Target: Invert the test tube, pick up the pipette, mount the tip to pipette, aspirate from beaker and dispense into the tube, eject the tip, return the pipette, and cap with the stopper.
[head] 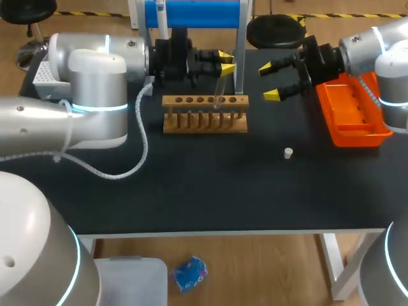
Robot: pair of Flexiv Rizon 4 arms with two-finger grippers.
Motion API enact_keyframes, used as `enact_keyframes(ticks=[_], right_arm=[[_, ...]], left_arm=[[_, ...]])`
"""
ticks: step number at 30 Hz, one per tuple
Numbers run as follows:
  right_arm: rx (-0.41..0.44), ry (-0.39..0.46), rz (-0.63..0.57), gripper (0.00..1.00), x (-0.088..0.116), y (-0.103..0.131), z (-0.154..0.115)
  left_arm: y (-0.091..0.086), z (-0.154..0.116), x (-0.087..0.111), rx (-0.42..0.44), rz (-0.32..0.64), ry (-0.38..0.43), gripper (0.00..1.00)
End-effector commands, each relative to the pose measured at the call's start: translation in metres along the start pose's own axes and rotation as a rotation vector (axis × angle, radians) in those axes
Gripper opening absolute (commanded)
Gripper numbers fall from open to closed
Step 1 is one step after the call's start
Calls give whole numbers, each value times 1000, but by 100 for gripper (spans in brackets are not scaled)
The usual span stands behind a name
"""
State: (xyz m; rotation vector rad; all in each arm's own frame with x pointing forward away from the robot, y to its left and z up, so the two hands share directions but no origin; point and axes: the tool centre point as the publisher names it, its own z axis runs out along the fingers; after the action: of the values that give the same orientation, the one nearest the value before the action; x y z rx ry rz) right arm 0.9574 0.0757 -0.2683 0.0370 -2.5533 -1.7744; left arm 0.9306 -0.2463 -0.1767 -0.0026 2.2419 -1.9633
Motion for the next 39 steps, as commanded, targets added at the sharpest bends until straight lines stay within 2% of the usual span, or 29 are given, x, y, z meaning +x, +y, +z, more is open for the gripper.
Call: enact_keyframes(ticks=[1, 5, 7, 15, 21, 28, 39], right_arm=[[1, 1, -1, 100, 0, 0, -1], [1, 1, -1, 100, 0, 0, -1], [1, 1, -1, 100, 0, 0, -1], [1, 1, -1, 100, 0, 0, -1], [1, 1, -1, 100, 0, 0, -1], [1, 1, -1, 100, 0, 0, -1], [1, 1, -1, 100, 0, 0, -1]], left_arm=[[-1, 0, 2, 1, 1, -13, 0], [5, 3, -5, 26, -44, -56, 0], [8, 6, -10, 0, -68, -74, 0], [14, 12, -24, 27, -57, -157, 0], [19, 14, -31, 28, -51, -182, 0], [35, 13, -40, 25, -95, -197, 0], [39, 6, -58, 38, -92, -232, 0]])
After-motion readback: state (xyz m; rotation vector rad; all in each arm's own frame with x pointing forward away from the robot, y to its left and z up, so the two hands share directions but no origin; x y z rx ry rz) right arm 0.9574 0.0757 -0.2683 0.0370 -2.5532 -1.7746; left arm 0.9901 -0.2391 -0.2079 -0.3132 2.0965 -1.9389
